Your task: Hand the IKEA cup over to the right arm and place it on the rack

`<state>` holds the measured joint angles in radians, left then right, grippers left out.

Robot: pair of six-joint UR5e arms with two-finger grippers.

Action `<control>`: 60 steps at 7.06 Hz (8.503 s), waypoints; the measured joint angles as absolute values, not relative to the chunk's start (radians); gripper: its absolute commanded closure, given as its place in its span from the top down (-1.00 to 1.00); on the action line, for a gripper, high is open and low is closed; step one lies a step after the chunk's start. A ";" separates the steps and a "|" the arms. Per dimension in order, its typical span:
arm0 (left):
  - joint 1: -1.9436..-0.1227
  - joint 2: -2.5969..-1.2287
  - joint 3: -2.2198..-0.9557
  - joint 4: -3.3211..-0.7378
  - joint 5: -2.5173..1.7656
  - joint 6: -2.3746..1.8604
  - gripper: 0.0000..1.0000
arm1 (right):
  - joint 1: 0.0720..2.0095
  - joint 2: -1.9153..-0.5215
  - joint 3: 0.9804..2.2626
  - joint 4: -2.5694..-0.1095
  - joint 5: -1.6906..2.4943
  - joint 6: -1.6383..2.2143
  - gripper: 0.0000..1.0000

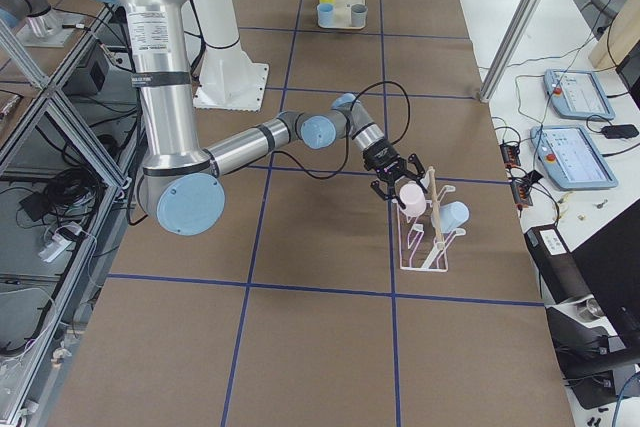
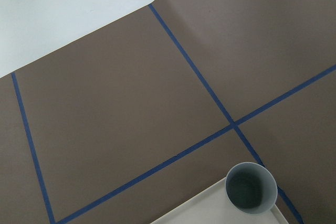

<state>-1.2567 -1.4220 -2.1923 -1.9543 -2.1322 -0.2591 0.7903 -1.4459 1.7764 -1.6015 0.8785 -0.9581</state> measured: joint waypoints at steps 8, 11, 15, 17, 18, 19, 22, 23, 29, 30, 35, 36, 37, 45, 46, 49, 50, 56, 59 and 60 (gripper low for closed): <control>-1.256 -1.422 -2.191 -1.956 -2.132 -0.273 1.00 | 0.777 -1.445 1.762 -1.601 0.829 -0.961 0.58; -1.256 -1.422 -2.185 -1.962 -2.132 -0.296 1.00 | 0.776 -1.406 1.797 -1.601 0.858 -0.950 0.72; -1.234 -1.413 -2.075 -2.135 -2.130 -0.351 1.00 | 0.776 -1.383 2.012 -1.590 1.241 -0.701 0.98; -1.149 -1.412 -2.051 -2.161 -2.110 -0.441 1.00 | 0.776 -1.384 2.056 -1.474 1.463 -0.420 0.98; -1.079 -1.412 -2.032 -2.202 -2.073 -0.534 1.00 | 0.776 -1.385 2.062 -1.370 1.549 -0.249 0.98; -1.005 -1.416 -1.980 -2.292 -2.022 -0.643 1.00 | 0.776 -1.385 2.065 -1.262 1.612 -0.087 0.98; -0.905 -1.460 -1.770 -2.552 -1.914 -0.806 0.98 | 0.776 -1.309 2.074 -1.241 1.793 0.138 0.98; -0.901 -1.480 -1.737 -2.572 -1.899 -0.815 0.88 | 0.776 -1.245 2.073 -1.341 1.828 0.153 0.98; -0.848 -1.511 -1.693 -2.582 -1.848 -0.822 -0.22 | 0.776 -1.184 2.068 -1.452 1.931 0.170 0.98; -0.839 -1.511 -1.693 -2.582 -1.847 -0.822 -0.51 | 0.776 -1.185 2.068 -1.452 1.929 0.170 0.98; -0.837 -1.499 -1.704 -2.581 -1.855 -0.816 -1.00 | 0.776 -1.186 2.067 -1.450 1.928 0.169 0.99; -0.852 -1.492 -1.720 -2.577 -1.859 -0.810 -1.00 | 0.775 -1.184 2.067 -1.449 1.928 0.169 0.99; -0.882 -1.485 -1.748 -2.572 -1.875 -0.806 -1.00 | 0.772 -1.181 2.063 -1.447 1.928 0.169 0.99; -0.831 -1.821 -2.054 -2.374 -2.088 -1.376 -1.00 | 0.549 -1.175 1.729 -0.467 1.795 0.310 0.98; -0.790 -1.865 -2.052 -2.375 -2.070 -1.421 -1.00 | 0.505 -1.175 1.704 -0.357 1.734 0.311 0.98; -0.662 -1.932 -2.044 -2.376 -1.974 -1.465 -1.00 | 0.437 -1.171 1.603 -0.074 1.656 0.311 0.98; -0.635 -1.939 -2.042 -2.376 -1.949 -1.473 -1.00 | 0.431 -1.169 1.597 -0.049 1.653 0.311 0.98; -0.557 -1.953 -2.011 -2.376 -1.870 -1.488 -1.00 | 0.411 -1.149 1.605 -0.024 1.654 0.311 0.98; -0.557 -1.953 -1.993 -2.376 -1.870 -1.488 -1.00 | 0.403 -1.149 1.603 0.007 1.654 0.311 0.98; -0.556 -1.953 -1.989 -2.376 -1.870 -1.488 -1.00 | 0.401 -1.149 1.604 0.008 1.654 0.311 0.97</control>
